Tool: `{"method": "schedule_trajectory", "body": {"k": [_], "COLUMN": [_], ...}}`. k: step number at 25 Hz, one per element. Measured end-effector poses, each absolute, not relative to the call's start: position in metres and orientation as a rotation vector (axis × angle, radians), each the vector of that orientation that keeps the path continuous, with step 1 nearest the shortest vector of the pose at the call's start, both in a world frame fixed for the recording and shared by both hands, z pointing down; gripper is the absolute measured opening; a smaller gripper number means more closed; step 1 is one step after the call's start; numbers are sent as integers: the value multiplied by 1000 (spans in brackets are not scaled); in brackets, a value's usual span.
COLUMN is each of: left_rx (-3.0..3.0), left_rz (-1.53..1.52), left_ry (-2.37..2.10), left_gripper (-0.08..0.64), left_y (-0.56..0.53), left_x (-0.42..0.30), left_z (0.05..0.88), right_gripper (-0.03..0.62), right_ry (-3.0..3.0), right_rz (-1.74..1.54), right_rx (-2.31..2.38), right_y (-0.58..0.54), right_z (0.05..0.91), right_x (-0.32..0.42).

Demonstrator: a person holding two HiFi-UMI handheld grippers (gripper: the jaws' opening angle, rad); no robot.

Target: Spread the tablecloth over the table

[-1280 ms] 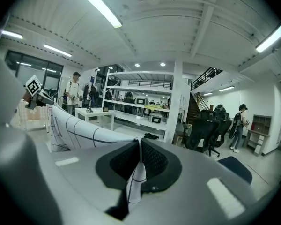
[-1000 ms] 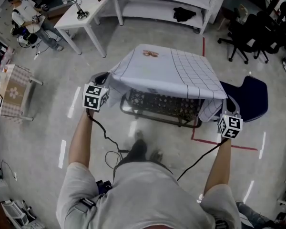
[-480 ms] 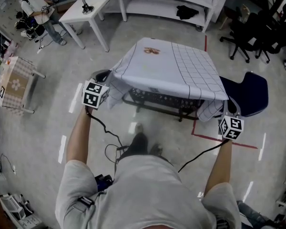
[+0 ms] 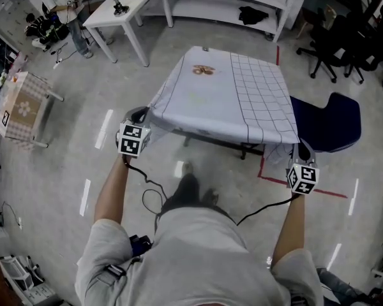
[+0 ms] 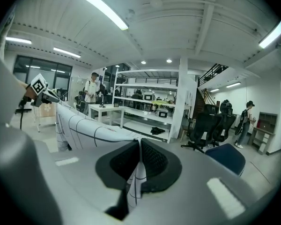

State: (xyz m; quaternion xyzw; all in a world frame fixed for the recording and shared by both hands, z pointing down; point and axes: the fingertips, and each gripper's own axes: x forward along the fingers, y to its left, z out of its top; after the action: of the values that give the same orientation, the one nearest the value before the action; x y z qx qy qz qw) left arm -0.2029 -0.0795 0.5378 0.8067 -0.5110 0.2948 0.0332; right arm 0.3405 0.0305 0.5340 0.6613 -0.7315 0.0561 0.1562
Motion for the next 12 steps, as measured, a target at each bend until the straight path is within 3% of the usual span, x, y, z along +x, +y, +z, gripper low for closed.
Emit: {"method": "schedule_trajectory", "body": {"k": [4, 12], "left_rx": [2409, 2284], "left_rz": [951, 971], "left_ry": [-1574, -1595], "left_gripper": [23, 23], "left_y": [-50, -43], "left_x": [-211, -216], "left_z": [594, 628], "right_gripper": [8, 9], "right_ry": [-2084, -2031], "right_rz": [202, 282], "right_rx": [1861, 1790], "right_y": [57, 71], "right_z": [577, 609], "right_x": [334, 328]}}
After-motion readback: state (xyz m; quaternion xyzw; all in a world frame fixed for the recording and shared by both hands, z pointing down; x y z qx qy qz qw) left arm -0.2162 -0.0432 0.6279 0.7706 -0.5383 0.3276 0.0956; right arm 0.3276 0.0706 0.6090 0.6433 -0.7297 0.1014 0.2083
